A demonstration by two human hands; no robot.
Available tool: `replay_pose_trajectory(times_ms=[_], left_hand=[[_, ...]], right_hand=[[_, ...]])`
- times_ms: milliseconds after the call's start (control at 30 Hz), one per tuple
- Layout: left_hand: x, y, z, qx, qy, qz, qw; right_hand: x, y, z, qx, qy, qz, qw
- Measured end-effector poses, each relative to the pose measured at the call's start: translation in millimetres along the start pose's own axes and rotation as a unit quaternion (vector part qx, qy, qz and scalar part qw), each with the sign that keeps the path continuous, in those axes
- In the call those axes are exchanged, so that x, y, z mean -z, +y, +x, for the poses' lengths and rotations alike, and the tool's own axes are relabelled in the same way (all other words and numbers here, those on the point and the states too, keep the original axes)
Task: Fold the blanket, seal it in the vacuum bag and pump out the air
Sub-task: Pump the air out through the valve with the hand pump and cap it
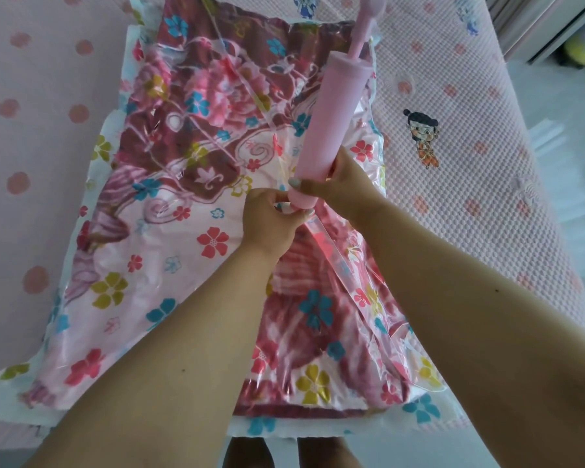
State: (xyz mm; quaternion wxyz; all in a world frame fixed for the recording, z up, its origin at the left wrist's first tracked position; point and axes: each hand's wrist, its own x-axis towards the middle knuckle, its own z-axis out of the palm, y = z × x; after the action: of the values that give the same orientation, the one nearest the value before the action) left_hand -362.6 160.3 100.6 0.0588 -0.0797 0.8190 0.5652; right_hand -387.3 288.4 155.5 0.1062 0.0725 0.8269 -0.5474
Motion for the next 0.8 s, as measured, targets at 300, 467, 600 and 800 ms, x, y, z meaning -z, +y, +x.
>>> replay_pose_trajectory(times_ms=[300, 467, 600, 800], left_hand=[[5.2, -2.0, 6.9, -0.003, -0.066, 0.006, 0.998], [-0.7, -3.2, -0.9, -0.012, -0.039, -0.006, 0.999], [6.9, -3.8, 1.9, -0.011, -0.091, -0.024, 0.995], [13.2, 6.0, -0.3, -0.03, -0.074, -0.021, 0.997]], right_hand=[[5.5, 1.8, 3.3, 0.002, -0.002, 0.022, 1.0], [3.0, 4.6, 6.7, 0.003, -0.006, 0.049, 0.999], [4.5, 7.3, 6.3, 0.022, -0.011, 0.023, 0.999], [9.0, 0.2, 2.3, 0.033, -0.025, 0.039, 0.998]])
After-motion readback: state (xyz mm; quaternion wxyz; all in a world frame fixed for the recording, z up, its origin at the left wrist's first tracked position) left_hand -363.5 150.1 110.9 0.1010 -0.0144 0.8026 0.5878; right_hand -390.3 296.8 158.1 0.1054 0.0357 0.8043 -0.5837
